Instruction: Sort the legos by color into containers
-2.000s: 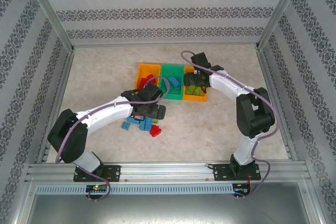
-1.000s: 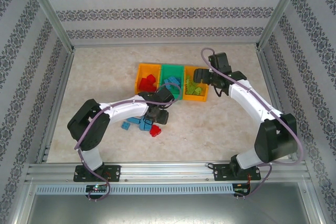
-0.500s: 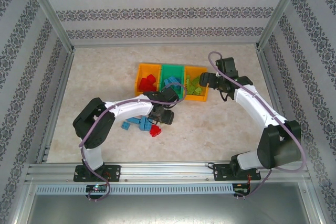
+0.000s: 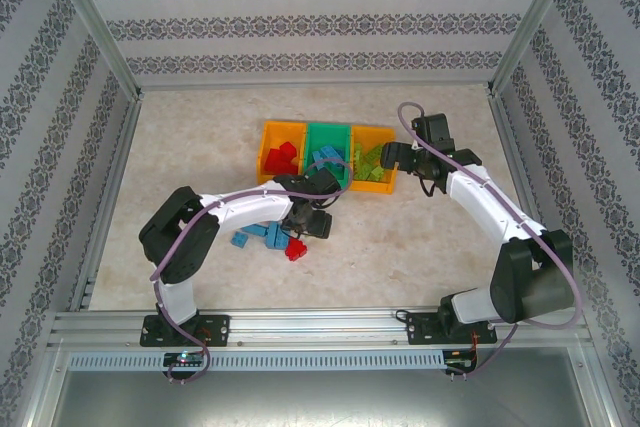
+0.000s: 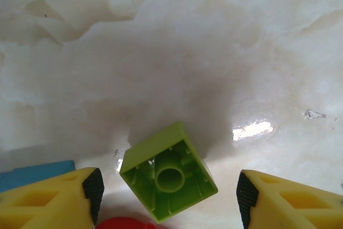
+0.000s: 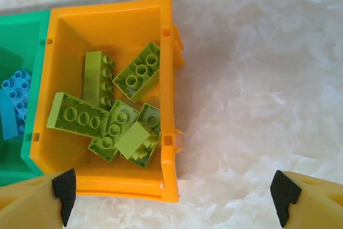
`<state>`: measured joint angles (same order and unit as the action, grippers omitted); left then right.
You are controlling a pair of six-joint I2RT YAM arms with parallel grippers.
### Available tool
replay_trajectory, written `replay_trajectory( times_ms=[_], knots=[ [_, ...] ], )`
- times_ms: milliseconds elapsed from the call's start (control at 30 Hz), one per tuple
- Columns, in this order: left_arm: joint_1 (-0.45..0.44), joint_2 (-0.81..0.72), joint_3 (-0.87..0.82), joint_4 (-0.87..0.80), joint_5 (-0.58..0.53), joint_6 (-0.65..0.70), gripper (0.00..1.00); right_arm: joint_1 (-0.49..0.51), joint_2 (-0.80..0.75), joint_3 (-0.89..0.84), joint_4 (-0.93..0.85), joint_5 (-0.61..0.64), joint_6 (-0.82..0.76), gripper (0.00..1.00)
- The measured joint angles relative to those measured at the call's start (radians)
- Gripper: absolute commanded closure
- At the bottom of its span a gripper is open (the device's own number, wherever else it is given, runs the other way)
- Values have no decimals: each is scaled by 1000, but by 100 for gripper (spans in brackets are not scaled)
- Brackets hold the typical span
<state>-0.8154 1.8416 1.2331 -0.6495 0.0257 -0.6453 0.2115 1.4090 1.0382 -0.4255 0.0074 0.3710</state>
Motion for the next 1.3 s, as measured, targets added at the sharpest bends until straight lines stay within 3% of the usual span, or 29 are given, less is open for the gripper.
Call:
replay_trajectory(
  times_ms=[433,800,1067,1300],
  knots=[
    [-4,91,55,-3,-4,-66,47,-40,-26,-35,8,-9,-1,3],
    [-4,153,152,-50,-5,-13,77,-84,-100,-90,9,-9,-5,2],
    [-7,160,225,-55,0,27,78,-130,-135,-127,3,-9,-11,2],
    [-10,186,538,-60,-13,119,75,-144,-177,-192,8,-27,-10,4]
  ],
)
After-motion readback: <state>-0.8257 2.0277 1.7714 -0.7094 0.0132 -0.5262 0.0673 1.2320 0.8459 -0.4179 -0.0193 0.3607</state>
